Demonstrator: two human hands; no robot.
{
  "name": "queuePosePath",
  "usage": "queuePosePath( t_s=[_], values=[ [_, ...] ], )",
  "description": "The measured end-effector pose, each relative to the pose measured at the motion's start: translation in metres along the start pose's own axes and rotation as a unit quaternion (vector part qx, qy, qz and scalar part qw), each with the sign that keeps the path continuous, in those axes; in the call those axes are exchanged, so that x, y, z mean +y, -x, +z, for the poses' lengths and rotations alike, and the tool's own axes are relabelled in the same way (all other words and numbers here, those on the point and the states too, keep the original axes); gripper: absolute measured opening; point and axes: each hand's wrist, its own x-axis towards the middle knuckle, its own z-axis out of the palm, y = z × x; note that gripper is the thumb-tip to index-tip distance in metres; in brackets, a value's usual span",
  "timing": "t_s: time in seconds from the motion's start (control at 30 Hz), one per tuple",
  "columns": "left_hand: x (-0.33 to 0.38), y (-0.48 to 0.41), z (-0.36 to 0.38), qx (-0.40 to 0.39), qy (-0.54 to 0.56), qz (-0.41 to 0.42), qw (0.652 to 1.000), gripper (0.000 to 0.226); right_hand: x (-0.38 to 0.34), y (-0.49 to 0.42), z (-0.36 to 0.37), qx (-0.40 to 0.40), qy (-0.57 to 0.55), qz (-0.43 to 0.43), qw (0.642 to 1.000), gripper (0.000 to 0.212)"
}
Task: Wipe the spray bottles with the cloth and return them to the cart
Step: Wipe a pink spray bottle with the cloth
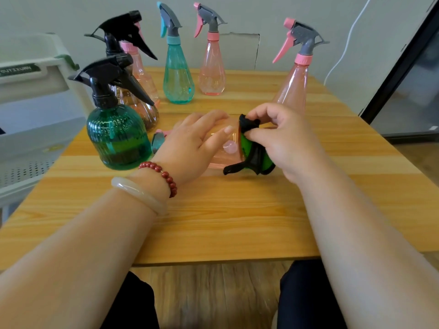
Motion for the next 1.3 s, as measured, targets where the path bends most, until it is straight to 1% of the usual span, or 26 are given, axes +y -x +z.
queuePosePath(
  t_s=[0.07,0.13,0.17,0.23,0.27,0.3,0.33,0.37,0.4,0.47,0.5,0.57,0.67,0.83,0.9,0.97,1.07,1.17,1.23,1.3],
  values=[
    [0.001,0.000,-0.001,0.004,0.000,-0.001,1.000,0.072,-0.003,0.002,-0.002,-0.018,-0.019,-0.014,1.000,0.029],
    [0.003,0.000,-0.001,0.001,-0.002,-0.004,1.000,0.068,-0.002,0.003,-0.001,0.003,-0.010,-0.024,1.000,0.030],
    [0.003,0.000,-0.001,0.000,-0.002,-0.005,1.000,0.067,-0.002,0.003,-0.001,-0.002,-0.006,-0.018,1.000,0.029],
    [0.004,0.002,-0.002,-0.001,-0.003,-0.003,1.000,0.070,-0.006,0.004,-0.004,-0.047,-0.020,0.004,0.999,0.024],
    [0.004,0.004,-0.003,-0.002,-0.001,-0.002,1.000,0.071,-0.007,0.005,-0.005,-0.056,-0.029,0.011,0.998,0.022],
    [0.005,0.005,-0.003,-0.004,0.004,-0.003,1.000,0.069,-0.008,0.005,-0.007,-0.041,-0.027,0.013,0.999,0.020],
    [0.006,0.005,-0.004,-0.005,0.012,-0.009,1.000,0.063,-0.008,0.004,-0.009,-0.014,-0.004,0.010,1.000,0.019],
    [0.008,0.006,-0.005,-0.007,0.019,-0.016,1.000,0.055,-0.007,0.004,-0.008,0.009,0.042,0.005,0.999,0.019],
    [0.008,0.006,-0.005,-0.010,0.024,-0.021,0.999,0.048,-0.006,0.005,-0.006,0.012,0.103,0.000,0.995,0.019],
    [0.010,0.008,-0.007,-0.015,0.029,-0.023,0.999,0.044,-0.003,0.008,0.000,-0.018,0.226,-0.003,0.974,0.020],
    [0.011,0.008,-0.008,-0.018,0.031,-0.024,0.999,0.044,-0.001,0.009,0.001,-0.026,0.267,-0.001,0.963,0.022],
    [0.013,0.009,-0.010,-0.022,0.031,-0.023,0.999,0.044,-0.001,0.009,0.000,-0.024,0.302,0.014,0.953,0.027],
    [0.013,0.010,-0.011,-0.024,0.023,-0.021,0.999,0.044,0.000,0.008,-0.006,-0.013,0.323,0.040,0.946,0.030],
    [0.014,0.010,-0.010,-0.019,0.012,-0.015,1.000,0.045,0.007,0.006,-0.013,-0.024,0.331,0.078,0.940,0.039],
    [0.013,0.010,-0.010,-0.016,0.007,-0.015,1.000,0.045,0.007,0.005,-0.017,-0.023,0.336,0.087,0.938,0.037],
    [0.012,0.011,-0.008,-0.007,0.007,-0.013,1.000,0.045,0.008,0.006,-0.020,-0.024,0.319,0.082,0.944,0.033],
    [0.013,0.013,-0.008,-0.003,0.003,-0.012,1.000,0.049,0.007,0.009,-0.019,-0.037,0.292,0.057,0.954,0.033],
    [0.013,0.017,-0.011,0.027,0.037,-0.017,0.999,0.059,0.001,0.012,-0.021,-0.039,0.283,0.028,0.958,0.042],
    [0.012,0.022,-0.014,0.065,0.064,-0.019,0.996,0.061,-0.006,0.014,-0.023,-0.010,0.256,-0.011,0.967,0.043],
    [0.009,0.028,-0.016,0.098,0.054,-0.002,0.994,0.053,-0.014,0.018,-0.022,0.027,0.197,-0.077,0.977,0.041]
  ],
)
